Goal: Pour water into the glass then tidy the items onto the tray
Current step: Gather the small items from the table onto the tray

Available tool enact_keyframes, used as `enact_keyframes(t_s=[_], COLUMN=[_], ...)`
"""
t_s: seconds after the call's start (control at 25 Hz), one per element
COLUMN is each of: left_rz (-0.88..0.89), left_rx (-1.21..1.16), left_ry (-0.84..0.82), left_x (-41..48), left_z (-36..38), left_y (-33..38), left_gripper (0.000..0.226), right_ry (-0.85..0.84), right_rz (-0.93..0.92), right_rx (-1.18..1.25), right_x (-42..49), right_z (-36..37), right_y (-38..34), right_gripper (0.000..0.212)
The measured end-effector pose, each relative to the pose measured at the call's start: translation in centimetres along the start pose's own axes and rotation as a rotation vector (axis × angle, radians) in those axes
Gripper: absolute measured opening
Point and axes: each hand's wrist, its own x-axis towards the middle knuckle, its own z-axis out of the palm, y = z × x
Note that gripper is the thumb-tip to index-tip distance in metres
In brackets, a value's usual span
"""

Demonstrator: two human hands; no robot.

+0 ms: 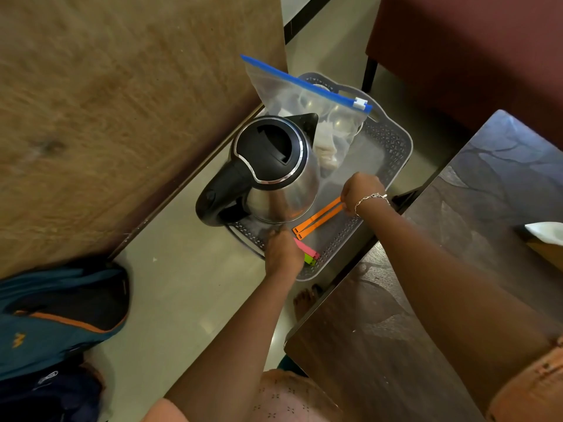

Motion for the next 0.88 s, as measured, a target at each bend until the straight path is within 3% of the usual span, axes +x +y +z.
enact_keyframes(t_s=[0.36,0.68,0.88], left_rz=[0.179,0.203,0.245], left_rx=[0.088,-0.008,0.097], left_ry=[0.034,0.028,0.026], left_x=[0.1,0.0,-0.4], left_z=[1.1,0.9,1.3], left_y=[-0.5,-0.8,-1.1], left_gripper=[0.062,0.058,0.038], right_ry=[-0.056,-0.061,0.098], right_rz=[-0.081,-0.165,-0.315], right_rx=[-0.092,-0.056,-0.084], right_x=[0.7,0.8,-1.1], right_z=[0.7,0.7,0.9], right_y=[0.0,0.5,1.7], right_gripper=[0.029,0.032,0.036])
